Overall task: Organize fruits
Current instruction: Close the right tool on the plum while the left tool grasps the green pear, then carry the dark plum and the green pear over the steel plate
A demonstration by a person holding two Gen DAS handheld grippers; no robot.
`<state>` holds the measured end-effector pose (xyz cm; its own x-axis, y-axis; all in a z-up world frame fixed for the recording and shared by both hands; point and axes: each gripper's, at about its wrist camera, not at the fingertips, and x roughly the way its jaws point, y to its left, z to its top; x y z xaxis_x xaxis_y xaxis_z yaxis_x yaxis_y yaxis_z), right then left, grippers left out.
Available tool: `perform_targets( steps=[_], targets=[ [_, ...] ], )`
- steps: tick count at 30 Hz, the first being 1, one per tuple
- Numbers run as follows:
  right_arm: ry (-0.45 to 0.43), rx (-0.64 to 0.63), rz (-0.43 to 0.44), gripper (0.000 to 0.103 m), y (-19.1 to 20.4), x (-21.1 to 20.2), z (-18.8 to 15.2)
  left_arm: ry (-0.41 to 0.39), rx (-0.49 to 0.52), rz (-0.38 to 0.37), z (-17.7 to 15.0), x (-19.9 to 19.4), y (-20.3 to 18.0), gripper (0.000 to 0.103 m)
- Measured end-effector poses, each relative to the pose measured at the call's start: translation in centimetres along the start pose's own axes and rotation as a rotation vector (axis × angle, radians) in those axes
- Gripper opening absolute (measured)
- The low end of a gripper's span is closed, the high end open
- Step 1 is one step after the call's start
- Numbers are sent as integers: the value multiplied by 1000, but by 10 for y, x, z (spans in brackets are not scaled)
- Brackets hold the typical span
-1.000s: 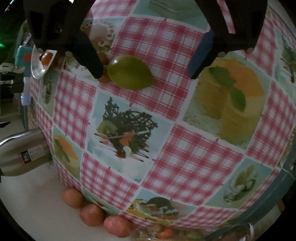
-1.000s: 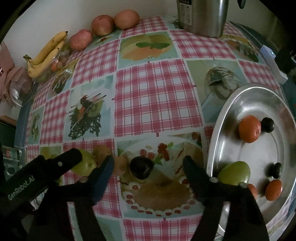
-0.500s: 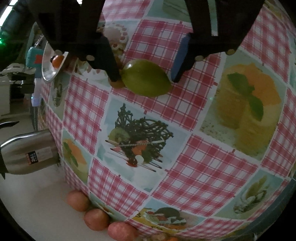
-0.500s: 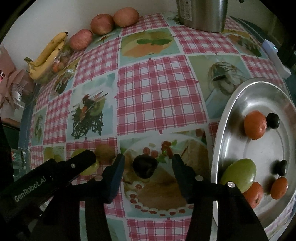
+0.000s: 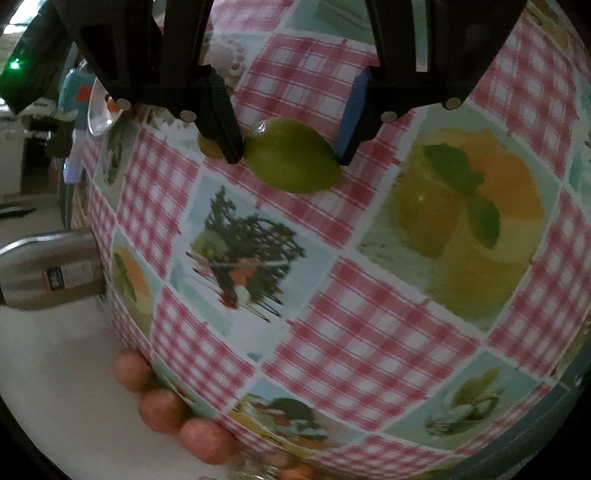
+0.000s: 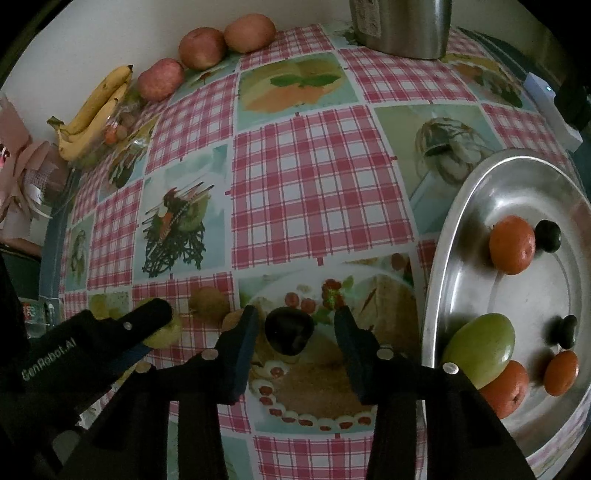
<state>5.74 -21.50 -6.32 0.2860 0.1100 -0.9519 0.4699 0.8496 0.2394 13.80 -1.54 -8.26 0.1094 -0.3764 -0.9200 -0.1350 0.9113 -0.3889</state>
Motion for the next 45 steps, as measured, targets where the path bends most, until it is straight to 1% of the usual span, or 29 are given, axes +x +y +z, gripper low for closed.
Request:
perform_targets(
  steps=[1, 5, 7, 13, 18, 27, 29, 33, 39, 45],
  targets=[
    [1, 2, 1, 37, 0, 0, 0, -6, -7, 6, 1, -1, 3, 55],
    [7, 4, 13, 33, 1, 1, 0, -13, -22, 12, 3, -4, 8, 55],
    [7, 6, 24, 28, 1, 1, 0, -14, -23, 13, 3, -4, 8, 55],
    [7, 17, 40, 28, 1, 1, 1, -16, -34, 9, 2, -5, 7, 55],
    [-12, 17, 49, 28, 2, -6, 2, -42, -27, -7, 3, -19, 6, 55],
    [-53, 21, 38, 28, -1, -26, 6, -87, -11, -40, 6, -44, -3, 55],
    [-56, 19, 29, 28, -3, -29, 7, -91, -10, -47, 6, -46, -6, 55],
    [-63, 1, -24, 28, -4, -35, 9, -99, -5, -57, 5, -49, -13, 55],
    [-77, 12, -44, 28, -14, -44, 9, -108, 18, -57, 1, -52, -24, 55],
    [-103, 36, -74, 28, -28, -55, 12, -107, 70, -53, -8, -53, -43, 55]
  ],
)
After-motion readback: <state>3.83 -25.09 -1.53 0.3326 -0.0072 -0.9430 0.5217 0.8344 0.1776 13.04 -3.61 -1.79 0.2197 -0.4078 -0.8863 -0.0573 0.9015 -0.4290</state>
